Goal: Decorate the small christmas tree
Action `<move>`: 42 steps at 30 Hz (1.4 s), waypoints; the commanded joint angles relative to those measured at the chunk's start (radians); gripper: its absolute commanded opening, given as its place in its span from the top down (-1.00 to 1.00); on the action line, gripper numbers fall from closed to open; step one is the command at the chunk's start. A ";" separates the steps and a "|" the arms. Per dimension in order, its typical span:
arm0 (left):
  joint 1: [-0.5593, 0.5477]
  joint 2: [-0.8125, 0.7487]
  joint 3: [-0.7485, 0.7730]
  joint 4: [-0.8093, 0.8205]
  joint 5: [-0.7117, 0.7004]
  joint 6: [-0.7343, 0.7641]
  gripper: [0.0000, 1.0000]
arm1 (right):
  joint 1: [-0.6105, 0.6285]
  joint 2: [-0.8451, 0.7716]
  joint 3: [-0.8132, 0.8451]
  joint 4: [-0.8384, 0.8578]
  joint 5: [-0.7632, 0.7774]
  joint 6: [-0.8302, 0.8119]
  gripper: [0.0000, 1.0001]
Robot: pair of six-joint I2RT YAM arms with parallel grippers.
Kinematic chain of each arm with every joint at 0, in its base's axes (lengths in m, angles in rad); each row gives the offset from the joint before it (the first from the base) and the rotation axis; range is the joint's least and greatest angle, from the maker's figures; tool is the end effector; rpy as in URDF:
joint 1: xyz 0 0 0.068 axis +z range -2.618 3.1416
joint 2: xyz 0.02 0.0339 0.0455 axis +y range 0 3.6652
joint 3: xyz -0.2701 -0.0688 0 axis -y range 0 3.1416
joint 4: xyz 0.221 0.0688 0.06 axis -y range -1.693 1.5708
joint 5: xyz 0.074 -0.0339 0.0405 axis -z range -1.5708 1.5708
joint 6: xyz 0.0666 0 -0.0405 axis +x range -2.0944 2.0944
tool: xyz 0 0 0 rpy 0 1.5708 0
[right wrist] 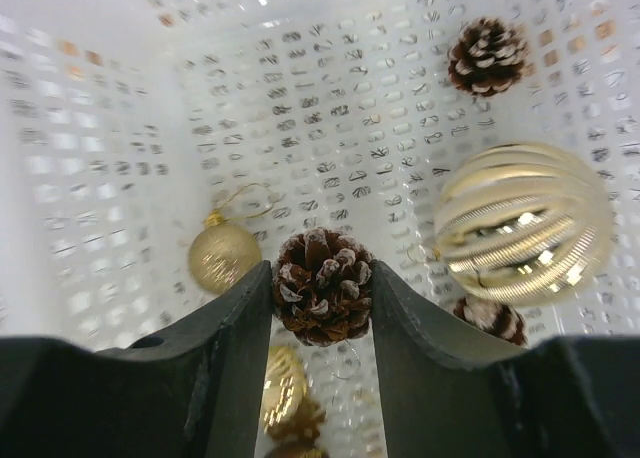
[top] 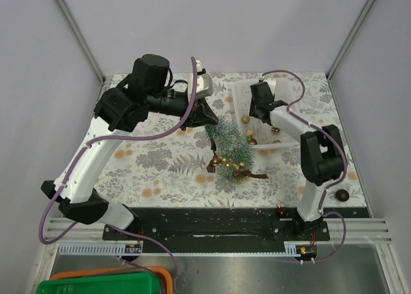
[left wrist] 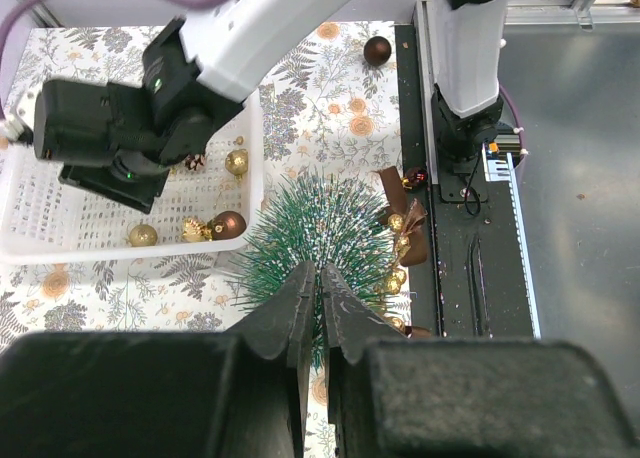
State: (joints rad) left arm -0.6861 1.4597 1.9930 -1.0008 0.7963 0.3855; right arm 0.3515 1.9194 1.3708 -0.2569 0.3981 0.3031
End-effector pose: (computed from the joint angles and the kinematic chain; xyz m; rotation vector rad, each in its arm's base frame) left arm 0.1691 -0.2000 0.4916 1.4371 1.4266 -0.9959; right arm 0.4088 0.1224 0.2057 0.1307 2.2984 -0.1414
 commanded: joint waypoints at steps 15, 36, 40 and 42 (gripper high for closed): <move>0.005 -0.050 0.000 0.024 0.018 0.010 0.79 | -0.080 -0.998 -0.409 -0.028 -0.550 0.287 0.25; 0.003 -0.042 0.006 0.031 0.035 0.001 0.78 | -0.083 -1.324 -0.605 0.228 -0.943 0.631 0.17; 0.005 -0.041 0.009 0.034 0.035 0.000 0.79 | -0.082 -1.326 -0.645 0.315 -0.918 0.650 0.18; 0.003 -0.039 0.010 0.033 0.040 0.000 0.81 | -0.082 -1.339 -0.657 0.338 -0.888 0.651 0.19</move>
State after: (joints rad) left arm -0.6861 1.4410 1.9877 -1.0008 0.8043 0.3851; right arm 0.2684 0.6029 0.7238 -0.0685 -0.5022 0.9161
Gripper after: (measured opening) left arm 0.105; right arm 0.480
